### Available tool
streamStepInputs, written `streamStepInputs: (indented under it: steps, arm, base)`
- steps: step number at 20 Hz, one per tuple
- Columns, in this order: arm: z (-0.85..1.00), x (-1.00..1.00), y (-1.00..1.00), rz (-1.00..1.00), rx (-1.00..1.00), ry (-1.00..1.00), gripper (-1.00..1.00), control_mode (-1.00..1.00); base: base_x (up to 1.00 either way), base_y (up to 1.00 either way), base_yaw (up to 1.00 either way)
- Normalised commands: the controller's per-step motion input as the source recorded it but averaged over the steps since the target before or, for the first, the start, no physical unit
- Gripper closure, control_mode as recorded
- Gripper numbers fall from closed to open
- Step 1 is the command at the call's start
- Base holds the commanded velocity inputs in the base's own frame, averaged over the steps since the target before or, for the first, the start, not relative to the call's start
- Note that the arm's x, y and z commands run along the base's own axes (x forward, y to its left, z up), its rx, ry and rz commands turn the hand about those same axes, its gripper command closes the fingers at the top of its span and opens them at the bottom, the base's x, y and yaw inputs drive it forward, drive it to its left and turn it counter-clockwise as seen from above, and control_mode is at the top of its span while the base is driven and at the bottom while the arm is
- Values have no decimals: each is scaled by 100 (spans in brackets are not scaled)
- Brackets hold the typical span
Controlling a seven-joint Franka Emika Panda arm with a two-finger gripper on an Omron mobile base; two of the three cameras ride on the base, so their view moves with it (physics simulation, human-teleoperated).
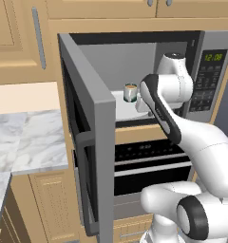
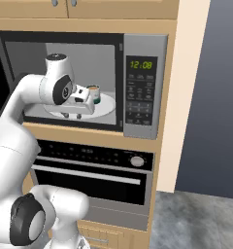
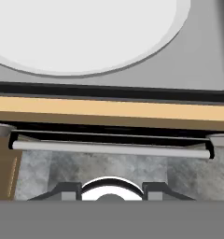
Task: Pick the cup of tea, navigate to the dining table, and place it on the saucer.
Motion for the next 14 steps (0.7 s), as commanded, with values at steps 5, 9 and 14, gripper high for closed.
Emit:
streamStepInputs:
  steps: [5, 9, 14]
  arm:
    - [-3, -2, 0, 0, 0, 0, -100, -100]
    - [11, -3, 17, 0, 0, -28, -100, -100]
    - [57, 0, 9, -2, 0, -40, -100, -100]
  base:
    - [0, 0, 0]
    - [0, 0, 0]
    - [0, 0, 0]
